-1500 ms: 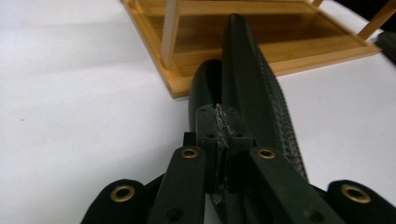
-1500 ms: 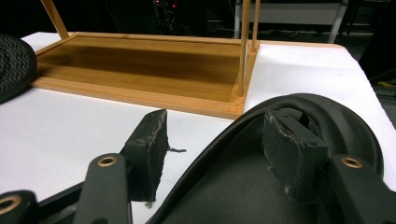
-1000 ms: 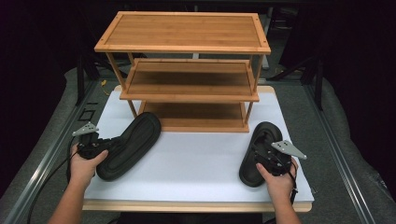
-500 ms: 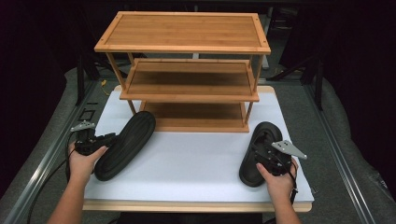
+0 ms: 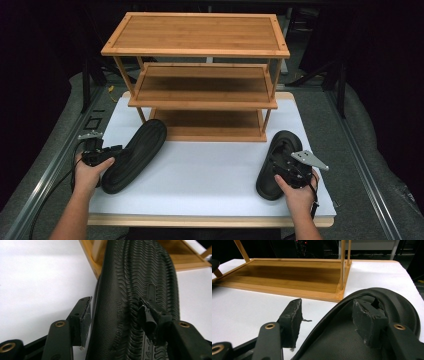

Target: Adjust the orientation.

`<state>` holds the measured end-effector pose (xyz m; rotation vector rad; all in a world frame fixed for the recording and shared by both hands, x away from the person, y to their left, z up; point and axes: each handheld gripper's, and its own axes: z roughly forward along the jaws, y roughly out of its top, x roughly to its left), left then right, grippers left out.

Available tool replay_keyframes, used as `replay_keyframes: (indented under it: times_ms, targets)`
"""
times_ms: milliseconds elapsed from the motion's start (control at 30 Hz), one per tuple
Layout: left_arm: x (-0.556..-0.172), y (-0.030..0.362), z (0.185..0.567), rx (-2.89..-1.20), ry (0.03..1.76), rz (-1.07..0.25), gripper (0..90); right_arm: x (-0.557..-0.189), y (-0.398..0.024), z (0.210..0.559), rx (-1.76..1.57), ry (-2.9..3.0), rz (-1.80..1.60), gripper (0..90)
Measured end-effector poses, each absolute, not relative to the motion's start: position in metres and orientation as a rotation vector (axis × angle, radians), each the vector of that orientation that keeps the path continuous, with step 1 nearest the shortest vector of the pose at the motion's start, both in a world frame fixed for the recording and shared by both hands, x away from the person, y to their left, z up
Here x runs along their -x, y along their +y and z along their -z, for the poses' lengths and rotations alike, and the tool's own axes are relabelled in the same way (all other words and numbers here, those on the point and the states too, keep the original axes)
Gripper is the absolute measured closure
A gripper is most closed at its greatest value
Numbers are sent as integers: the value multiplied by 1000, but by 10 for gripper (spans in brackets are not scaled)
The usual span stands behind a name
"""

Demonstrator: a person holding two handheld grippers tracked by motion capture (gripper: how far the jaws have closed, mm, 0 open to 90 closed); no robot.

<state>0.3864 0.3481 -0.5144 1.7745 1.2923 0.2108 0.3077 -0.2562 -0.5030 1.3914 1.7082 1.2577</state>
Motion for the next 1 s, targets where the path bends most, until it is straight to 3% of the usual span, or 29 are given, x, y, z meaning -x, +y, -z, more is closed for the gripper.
replay_keyframes:
  times_ms: [233, 567, 1000]
  targets:
    - [-383, 351, 509, -1761, 1258, -177, 497, -307, -258, 502, -1403, 1722, -1249, 409]
    - [-377, 342, 497, -1741, 1155, -113, 647, -308, -257, 503, -1403, 1704, -1266, 408]
    - [-364, 323, 479, -1788, 1065, -145, 699, -308, -258, 503, -1408, 1713, -1268, 410]
